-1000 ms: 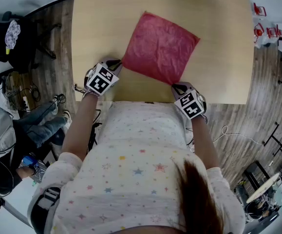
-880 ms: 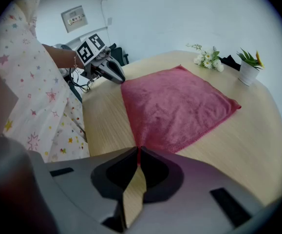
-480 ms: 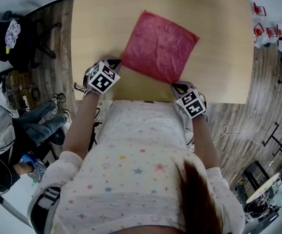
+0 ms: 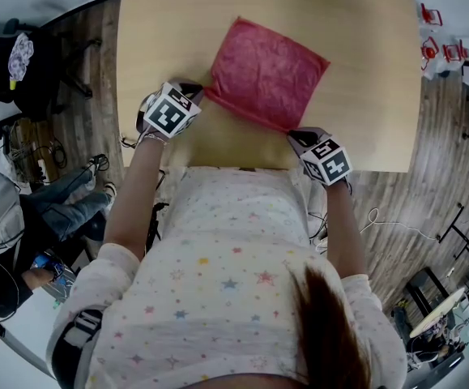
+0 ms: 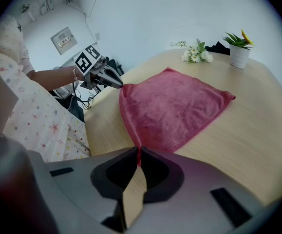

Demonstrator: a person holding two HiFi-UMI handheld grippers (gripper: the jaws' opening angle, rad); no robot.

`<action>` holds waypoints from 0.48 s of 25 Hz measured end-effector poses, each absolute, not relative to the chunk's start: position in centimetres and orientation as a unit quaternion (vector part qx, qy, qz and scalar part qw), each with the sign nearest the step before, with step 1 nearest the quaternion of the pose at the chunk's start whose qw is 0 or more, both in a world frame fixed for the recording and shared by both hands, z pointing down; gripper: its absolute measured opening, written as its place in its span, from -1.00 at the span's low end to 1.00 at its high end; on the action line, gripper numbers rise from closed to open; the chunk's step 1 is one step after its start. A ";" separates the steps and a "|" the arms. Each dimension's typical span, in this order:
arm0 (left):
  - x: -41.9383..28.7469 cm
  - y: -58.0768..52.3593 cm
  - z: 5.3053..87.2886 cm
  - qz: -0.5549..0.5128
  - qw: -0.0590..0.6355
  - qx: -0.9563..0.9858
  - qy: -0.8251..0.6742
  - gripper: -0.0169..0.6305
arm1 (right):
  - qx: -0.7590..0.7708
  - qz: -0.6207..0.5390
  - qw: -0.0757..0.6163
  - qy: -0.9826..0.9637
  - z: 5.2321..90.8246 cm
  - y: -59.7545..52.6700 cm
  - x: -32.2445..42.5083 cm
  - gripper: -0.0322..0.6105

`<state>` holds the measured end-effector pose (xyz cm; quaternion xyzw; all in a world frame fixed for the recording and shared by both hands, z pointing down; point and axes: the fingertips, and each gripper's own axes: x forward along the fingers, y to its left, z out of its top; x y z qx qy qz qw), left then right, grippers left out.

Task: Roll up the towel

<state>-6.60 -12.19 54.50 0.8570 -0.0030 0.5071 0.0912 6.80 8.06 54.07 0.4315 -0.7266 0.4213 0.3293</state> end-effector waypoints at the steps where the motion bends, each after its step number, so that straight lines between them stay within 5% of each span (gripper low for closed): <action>1: -6.3 -12.4 54.3 0.505 0.092 0.858 -0.005 -0.90 | 0.435 0.419 0.330 -0.726 54.0 7.9 7.1 -0.82; 12: -9.0 -11.0 54.4 0.538 0.127 0.833 -0.028 -0.90 | 0.414 0.420 0.317 -0.743 53.6 8.5 6.5 -0.83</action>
